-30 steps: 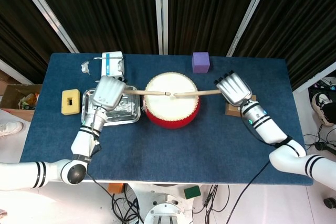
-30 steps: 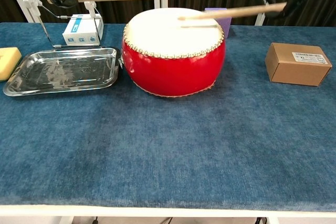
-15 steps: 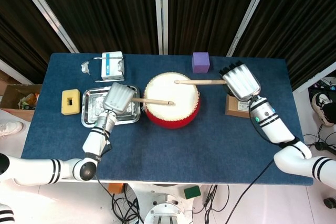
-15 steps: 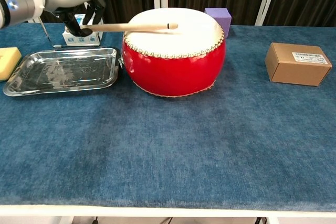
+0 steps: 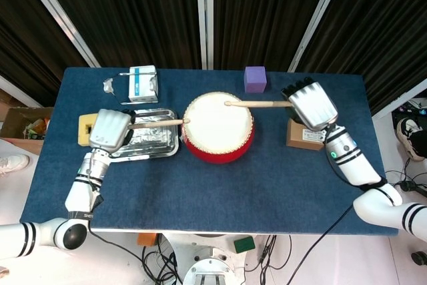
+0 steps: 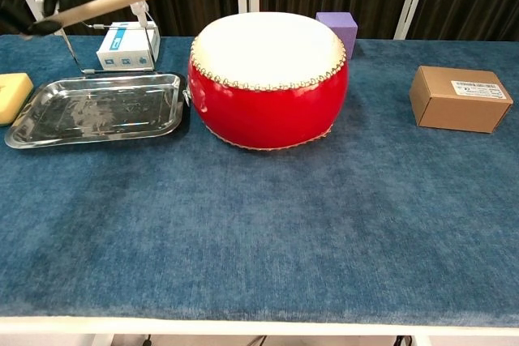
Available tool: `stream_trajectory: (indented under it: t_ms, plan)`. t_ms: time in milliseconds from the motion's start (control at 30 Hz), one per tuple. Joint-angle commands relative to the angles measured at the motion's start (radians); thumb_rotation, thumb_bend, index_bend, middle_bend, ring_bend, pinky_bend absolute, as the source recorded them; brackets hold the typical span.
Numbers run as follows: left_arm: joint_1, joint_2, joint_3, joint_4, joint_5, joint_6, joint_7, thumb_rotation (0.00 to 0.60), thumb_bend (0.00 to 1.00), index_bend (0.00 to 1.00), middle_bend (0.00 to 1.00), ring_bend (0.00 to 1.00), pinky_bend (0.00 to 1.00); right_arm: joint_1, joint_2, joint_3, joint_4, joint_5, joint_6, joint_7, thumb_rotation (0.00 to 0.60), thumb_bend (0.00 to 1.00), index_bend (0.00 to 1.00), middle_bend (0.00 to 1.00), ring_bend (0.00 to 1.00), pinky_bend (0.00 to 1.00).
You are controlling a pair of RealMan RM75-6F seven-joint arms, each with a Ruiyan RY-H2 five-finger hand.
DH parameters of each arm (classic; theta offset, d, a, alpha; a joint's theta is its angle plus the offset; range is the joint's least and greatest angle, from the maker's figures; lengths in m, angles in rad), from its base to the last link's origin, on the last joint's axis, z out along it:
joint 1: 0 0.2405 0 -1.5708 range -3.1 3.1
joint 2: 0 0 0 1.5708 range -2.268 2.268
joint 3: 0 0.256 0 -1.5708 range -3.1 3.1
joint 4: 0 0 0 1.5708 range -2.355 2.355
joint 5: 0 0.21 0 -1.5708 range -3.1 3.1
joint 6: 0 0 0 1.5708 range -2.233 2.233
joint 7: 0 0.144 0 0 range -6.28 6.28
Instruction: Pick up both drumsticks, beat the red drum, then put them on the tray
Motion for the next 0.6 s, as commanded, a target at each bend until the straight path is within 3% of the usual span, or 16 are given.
stream_trajectory:
  t_ms: [33,333,600]
  plan:
    - [0.035,-0.039,0.051,0.121,-0.002,-0.059,-0.030,0.600,0.62,0.66,0.67,0.62,0.68,-0.040,0.042,-0.004,-0.040,-0.028,0.055,0.032,0.600,0.90,0.88,0.75,0.49,0.52]
    - [0.012,-0.196,0.031,0.370,-0.073,-0.219,-0.059,0.600,0.62,0.66,0.67,0.62,0.68,-0.085,0.072,-0.028,-0.088,-0.067,0.101,0.047,0.600,0.90,0.88,0.75,0.49,0.52]
    - [-0.003,-0.251,0.015,0.465,-0.110,-0.268,-0.027,0.600,0.62,0.64,0.65,0.60,0.68,-0.106,0.065,-0.045,-0.088,-0.078,0.104,0.041,0.600,0.90,0.88,0.75,0.49,0.52]
